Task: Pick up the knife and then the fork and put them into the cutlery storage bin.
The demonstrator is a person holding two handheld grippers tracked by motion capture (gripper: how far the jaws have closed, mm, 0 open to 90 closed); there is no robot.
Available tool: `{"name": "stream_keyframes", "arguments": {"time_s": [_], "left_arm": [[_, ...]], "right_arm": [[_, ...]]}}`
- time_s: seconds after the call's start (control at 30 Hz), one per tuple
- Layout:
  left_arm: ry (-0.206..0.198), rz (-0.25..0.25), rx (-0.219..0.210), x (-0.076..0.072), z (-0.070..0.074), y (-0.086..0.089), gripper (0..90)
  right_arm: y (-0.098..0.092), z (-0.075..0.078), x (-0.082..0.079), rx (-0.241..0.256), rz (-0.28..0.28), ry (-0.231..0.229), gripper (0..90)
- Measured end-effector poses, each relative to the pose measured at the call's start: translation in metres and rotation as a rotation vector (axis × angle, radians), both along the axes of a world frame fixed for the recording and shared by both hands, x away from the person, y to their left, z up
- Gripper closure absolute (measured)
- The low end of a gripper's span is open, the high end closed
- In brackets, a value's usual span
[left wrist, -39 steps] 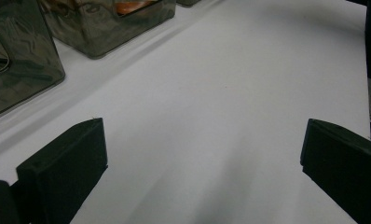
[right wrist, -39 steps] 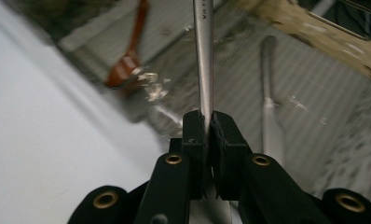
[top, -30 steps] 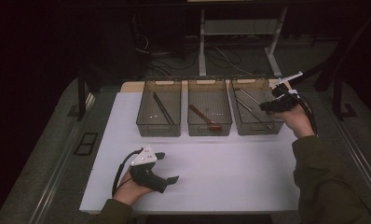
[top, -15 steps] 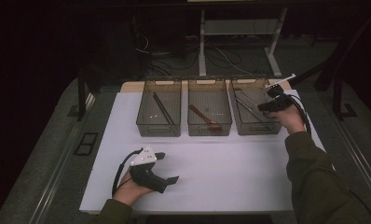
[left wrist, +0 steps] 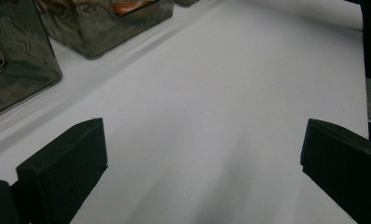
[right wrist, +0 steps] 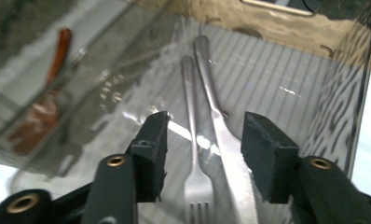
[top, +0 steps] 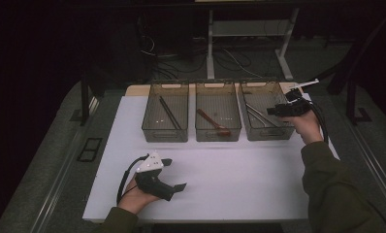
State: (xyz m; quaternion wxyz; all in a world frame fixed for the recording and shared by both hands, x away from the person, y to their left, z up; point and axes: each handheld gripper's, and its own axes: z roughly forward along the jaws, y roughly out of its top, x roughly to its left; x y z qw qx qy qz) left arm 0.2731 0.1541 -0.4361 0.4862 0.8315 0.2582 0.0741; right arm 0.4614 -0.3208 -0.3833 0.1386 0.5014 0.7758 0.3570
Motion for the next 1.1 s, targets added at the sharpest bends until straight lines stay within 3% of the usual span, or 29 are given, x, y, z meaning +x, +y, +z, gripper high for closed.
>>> {"name": "stream_keyframes", "arguments": {"time_s": [0.1,0.4,0.77,1.1], "left_arm": [[0.001,0.002,0.000,0.001,0.000,0.000,0.0],[0.003,0.006,-0.005,0.002,0.000,0.000,0.0],[-0.001,0.002,-0.009,0.002,0.001,0.000,0.0],[0.000,0.001,-0.011,0.001,0.001,0.001,0.0]], "right_arm": [[-0.001,0.002,-0.005,0.048,0.021,-0.009,44.6],[-0.003,0.007,-0.021,0.121,0.067,-0.064,39.2],[0.006,0.007,-0.052,0.175,0.142,-0.114,33.5],[0.019,0.006,-0.093,0.196,0.195,-0.183,24.8]]}}
